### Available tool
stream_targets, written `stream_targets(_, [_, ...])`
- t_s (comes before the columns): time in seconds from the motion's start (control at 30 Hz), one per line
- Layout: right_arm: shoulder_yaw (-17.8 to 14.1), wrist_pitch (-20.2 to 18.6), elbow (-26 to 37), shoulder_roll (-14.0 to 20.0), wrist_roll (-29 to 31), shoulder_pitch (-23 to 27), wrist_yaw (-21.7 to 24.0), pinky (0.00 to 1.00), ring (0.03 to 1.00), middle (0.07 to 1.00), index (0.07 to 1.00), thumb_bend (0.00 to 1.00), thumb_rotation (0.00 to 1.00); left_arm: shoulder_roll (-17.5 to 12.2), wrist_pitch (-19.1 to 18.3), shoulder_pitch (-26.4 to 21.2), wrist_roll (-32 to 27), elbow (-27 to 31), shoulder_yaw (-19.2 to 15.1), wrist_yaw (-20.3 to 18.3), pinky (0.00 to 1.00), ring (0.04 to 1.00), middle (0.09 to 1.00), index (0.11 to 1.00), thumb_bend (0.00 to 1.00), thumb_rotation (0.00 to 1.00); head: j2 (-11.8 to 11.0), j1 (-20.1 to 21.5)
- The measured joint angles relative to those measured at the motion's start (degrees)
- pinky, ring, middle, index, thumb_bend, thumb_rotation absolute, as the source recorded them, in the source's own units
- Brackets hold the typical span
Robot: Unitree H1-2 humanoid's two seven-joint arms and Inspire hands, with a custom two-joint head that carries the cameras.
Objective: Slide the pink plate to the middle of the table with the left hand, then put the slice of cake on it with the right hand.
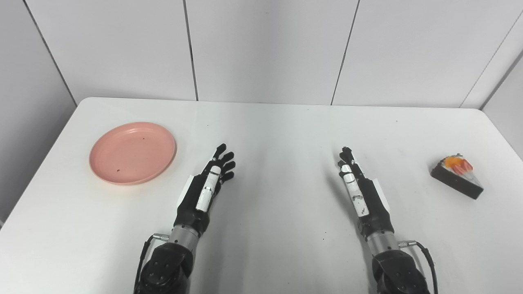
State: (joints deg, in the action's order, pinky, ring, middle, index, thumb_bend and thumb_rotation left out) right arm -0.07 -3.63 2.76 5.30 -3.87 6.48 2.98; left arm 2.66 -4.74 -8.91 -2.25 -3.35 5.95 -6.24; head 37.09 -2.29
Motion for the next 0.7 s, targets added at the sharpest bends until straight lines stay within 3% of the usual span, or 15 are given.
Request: stream_targets(0.7, [0.01, 0.14, -0.26, 0.32, 0.10, 0.08, 0.01, 0.96, 0.955, 0.967, 0.971, 0.24, 1.00, 0.01, 0.06, -0.04, 0.03, -0.06, 0.05, 0.00, 0.89, 0.911, 0.930, 0.944, 0.39, 1.00, -0.17, -0.52])
